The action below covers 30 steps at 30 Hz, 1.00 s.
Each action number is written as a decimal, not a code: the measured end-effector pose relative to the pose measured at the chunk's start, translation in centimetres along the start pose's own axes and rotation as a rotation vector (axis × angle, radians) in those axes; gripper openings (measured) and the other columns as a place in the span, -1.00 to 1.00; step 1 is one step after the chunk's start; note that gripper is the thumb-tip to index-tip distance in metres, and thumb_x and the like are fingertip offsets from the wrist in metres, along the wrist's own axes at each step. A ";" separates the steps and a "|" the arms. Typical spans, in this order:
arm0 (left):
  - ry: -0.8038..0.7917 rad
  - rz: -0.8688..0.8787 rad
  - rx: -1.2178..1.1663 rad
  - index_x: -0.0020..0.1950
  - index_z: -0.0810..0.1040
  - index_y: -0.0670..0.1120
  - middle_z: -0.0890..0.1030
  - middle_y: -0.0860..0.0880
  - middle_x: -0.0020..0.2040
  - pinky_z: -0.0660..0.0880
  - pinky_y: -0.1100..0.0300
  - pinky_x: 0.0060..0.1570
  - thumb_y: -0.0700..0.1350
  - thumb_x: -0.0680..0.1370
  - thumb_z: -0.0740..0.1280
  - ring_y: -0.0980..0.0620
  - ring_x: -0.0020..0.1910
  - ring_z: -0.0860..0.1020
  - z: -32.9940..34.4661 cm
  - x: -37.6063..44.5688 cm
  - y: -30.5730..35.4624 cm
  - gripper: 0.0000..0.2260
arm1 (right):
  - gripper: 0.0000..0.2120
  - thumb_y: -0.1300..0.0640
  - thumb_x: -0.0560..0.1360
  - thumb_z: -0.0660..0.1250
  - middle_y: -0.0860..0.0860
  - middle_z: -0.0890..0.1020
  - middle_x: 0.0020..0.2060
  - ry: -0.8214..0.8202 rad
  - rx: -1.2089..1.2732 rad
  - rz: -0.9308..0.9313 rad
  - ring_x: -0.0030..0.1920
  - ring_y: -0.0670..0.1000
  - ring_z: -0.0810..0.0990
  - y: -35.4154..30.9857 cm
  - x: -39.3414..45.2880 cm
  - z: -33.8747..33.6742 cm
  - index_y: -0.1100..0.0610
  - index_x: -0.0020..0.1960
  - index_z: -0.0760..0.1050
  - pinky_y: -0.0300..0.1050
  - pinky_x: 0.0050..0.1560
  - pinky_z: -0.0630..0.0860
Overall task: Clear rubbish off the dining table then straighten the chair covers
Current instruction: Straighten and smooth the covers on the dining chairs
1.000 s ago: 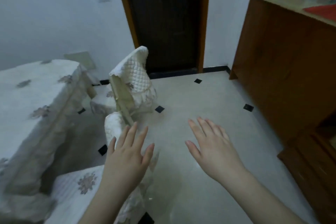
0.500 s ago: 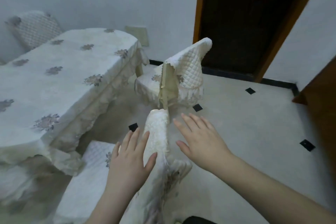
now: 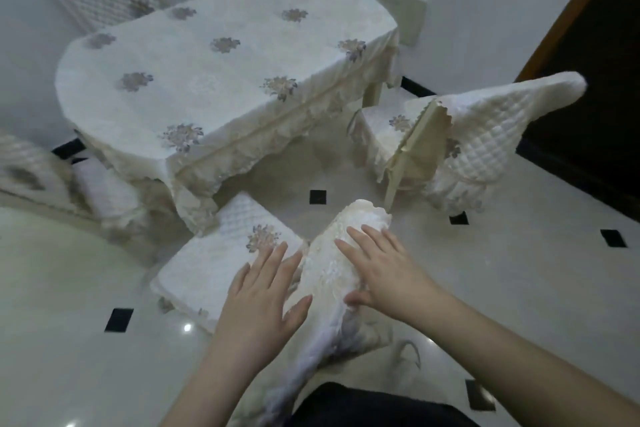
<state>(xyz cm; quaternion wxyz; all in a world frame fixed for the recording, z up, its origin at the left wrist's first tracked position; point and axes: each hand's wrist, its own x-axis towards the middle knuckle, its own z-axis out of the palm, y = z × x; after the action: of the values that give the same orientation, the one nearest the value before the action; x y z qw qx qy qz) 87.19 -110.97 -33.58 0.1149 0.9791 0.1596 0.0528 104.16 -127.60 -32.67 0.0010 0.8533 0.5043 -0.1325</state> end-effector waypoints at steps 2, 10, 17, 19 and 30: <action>-0.009 -0.075 0.032 0.45 0.33 0.08 0.34 0.02 0.48 0.29 -0.04 0.37 0.24 0.52 0.11 0.00 0.48 0.26 0.7 0.0 1.2 -0.47 | -0.11 -0.35 0.41 0.26 0.05 0.03 0.55 -0.036 0.002 -0.093 0.54 0.12 -0.07 1.4 1.2 0.3 -0.02 0.56 -0.03 0.08 0.48 -0.20; 0.018 -0.410 0.082 0.41 0.37 0.05 0.41 0.01 0.43 0.26 0.03 0.32 0.24 0.51 0.15 -0.02 0.43 0.36 3.4 -2.0 7.2 -0.48 | -0.01 -0.52 0.23 -0.14 0.02 0.16 0.53 -0.077 0.063 -0.450 0.53 0.10 0.07 5.0 4.9 1.8 -0.02 0.54 0.10 0.09 0.48 -0.12; -0.045 -0.667 -0.013 0.23 0.52 0.12 0.59 0.15 0.16 0.49 0.06 0.07 0.47 0.40 0.14 0.07 0.13 0.57 6.6 -5.1 8.4 -0.41 | -0.08 -0.54 0.26 -0.03 -0.08 0.27 0.46 -0.262 -0.028 -0.715 0.51 0.02 0.10 6.4 7.4 2.5 -0.07 0.49 0.18 0.11 0.47 -0.15; -0.051 -0.702 -0.026 0.22 0.51 0.17 0.59 0.18 0.13 0.47 0.08 0.06 0.46 0.31 0.25 0.07 0.12 0.57 7.2 -5.3 8.1 -0.41 | -0.29 -0.38 0.36 0.19 -0.07 0.40 0.35 -0.246 -0.051 -0.756 0.43 0.03 0.26 6.3 8.4 2.8 -0.08 0.42 0.28 0.08 0.45 -0.01; -0.032 -0.720 -0.008 0.16 0.51 0.18 0.62 0.13 0.03 0.47 0.11 -0.05 0.35 0.30 0.37 0.06 0.02 0.58 7.3 -4.6 6.8 -0.51 | -0.50 -0.27 0.35 0.33 -0.16 0.55 0.19 -0.109 -0.077 -0.707 0.28 -0.03 0.44 5.7 10.0 4.0 -0.19 0.27 0.42 0.05 0.33 0.18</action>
<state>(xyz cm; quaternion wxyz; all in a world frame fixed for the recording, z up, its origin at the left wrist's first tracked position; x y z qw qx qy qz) 85.89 -120.29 -39.34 0.1325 0.8603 0.4923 -0.0058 112.75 -122.31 -39.52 0.0143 0.6173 0.7720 -0.1508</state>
